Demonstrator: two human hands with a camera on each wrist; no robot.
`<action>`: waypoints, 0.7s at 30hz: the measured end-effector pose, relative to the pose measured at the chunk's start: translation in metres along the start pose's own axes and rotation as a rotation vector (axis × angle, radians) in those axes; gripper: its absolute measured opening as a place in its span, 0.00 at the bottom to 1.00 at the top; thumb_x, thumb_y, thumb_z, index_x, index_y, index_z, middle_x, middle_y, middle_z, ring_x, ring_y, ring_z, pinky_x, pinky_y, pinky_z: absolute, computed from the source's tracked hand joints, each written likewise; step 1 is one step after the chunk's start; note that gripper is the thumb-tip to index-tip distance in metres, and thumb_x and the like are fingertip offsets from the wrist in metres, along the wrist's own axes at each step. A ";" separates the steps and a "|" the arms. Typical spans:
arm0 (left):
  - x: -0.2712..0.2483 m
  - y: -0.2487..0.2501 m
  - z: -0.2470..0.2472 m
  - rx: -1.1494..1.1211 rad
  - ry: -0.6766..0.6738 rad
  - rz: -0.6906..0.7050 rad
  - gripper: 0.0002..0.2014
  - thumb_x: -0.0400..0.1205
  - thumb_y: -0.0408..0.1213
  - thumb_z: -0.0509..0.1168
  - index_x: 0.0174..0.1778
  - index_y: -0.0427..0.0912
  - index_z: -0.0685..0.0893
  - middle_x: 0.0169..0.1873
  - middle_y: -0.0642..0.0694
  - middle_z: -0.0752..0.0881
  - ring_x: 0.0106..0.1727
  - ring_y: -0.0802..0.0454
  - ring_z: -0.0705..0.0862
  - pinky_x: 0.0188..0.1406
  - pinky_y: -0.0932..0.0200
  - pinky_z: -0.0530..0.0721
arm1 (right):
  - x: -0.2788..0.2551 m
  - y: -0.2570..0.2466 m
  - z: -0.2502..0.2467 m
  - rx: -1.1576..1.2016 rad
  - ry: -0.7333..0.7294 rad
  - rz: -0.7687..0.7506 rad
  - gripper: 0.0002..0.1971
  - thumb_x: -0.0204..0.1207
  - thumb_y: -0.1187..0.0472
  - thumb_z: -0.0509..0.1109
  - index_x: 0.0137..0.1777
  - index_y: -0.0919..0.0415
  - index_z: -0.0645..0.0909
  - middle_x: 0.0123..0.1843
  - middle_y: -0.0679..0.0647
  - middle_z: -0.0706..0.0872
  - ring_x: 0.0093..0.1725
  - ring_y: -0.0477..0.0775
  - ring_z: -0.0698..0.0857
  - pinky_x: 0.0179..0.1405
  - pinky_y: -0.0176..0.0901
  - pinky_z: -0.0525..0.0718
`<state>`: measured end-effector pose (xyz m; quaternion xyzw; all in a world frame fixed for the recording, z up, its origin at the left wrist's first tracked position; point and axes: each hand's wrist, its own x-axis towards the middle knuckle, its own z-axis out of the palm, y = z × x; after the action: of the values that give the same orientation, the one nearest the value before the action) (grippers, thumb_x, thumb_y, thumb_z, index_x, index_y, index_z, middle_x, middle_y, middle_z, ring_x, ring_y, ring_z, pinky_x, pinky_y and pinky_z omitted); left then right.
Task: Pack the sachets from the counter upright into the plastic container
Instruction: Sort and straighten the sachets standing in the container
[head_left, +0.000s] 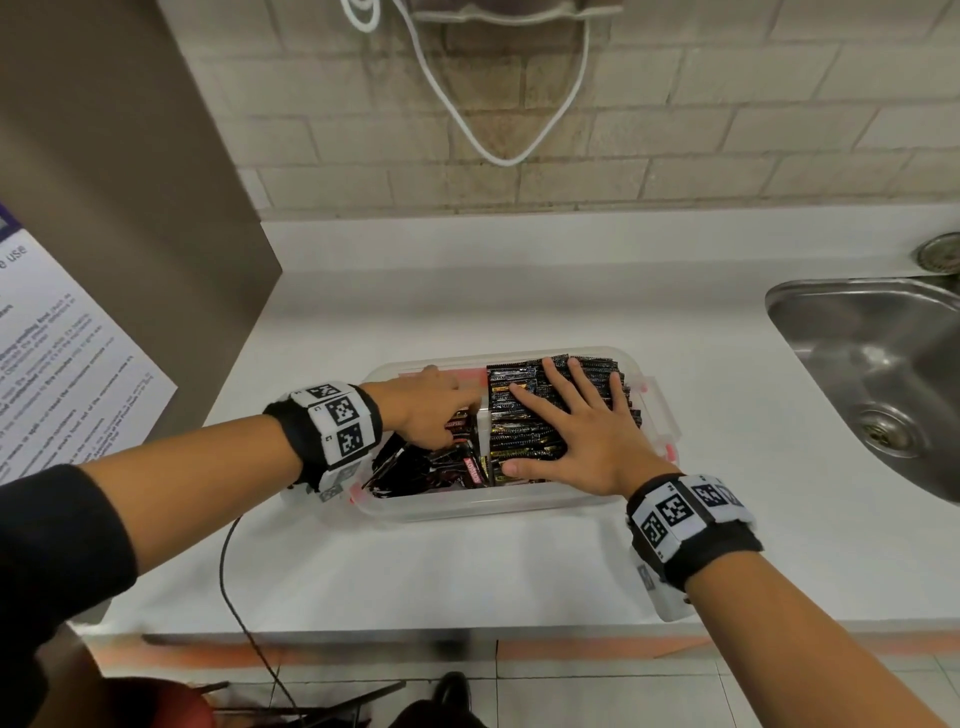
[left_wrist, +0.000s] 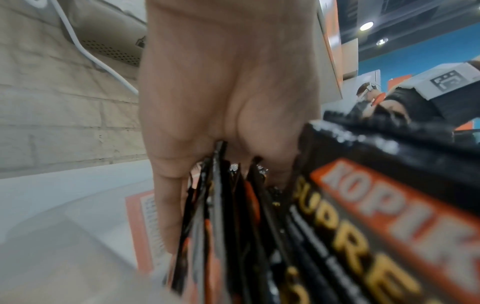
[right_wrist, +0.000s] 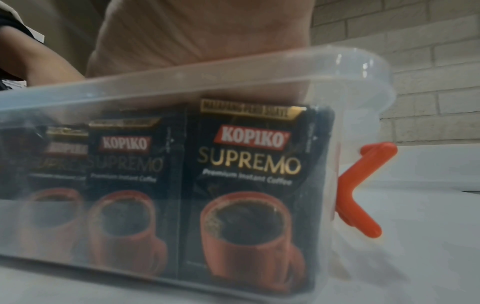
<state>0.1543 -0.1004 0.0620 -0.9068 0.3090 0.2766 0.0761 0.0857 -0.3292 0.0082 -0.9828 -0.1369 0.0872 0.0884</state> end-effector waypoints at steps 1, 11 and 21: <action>0.000 0.001 -0.001 0.045 -0.049 -0.002 0.31 0.85 0.42 0.63 0.83 0.60 0.60 0.73 0.42 0.72 0.73 0.37 0.66 0.64 0.46 0.71 | 0.000 0.000 0.000 0.001 0.000 0.000 0.54 0.53 0.07 0.37 0.82 0.21 0.35 0.89 0.46 0.31 0.86 0.53 0.27 0.81 0.73 0.27; 0.016 0.025 -0.003 0.344 -0.288 -0.112 0.30 0.88 0.43 0.50 0.84 0.74 0.54 0.87 0.47 0.45 0.87 0.32 0.46 0.77 0.19 0.61 | -0.001 -0.001 -0.001 0.006 0.002 0.004 0.54 0.52 0.06 0.36 0.82 0.21 0.35 0.89 0.45 0.31 0.86 0.53 0.27 0.81 0.72 0.26; 0.013 0.021 -0.005 0.338 -0.228 -0.075 0.25 0.88 0.50 0.53 0.84 0.62 0.64 0.82 0.46 0.58 0.83 0.36 0.58 0.75 0.29 0.70 | 0.000 -0.001 -0.001 -0.004 0.000 0.001 0.54 0.52 0.07 0.36 0.82 0.22 0.35 0.89 0.45 0.30 0.86 0.54 0.27 0.81 0.73 0.27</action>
<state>0.1525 -0.1260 0.0596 -0.8548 0.3063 0.3187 0.2719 0.0853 -0.3287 0.0095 -0.9830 -0.1365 0.0871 0.0866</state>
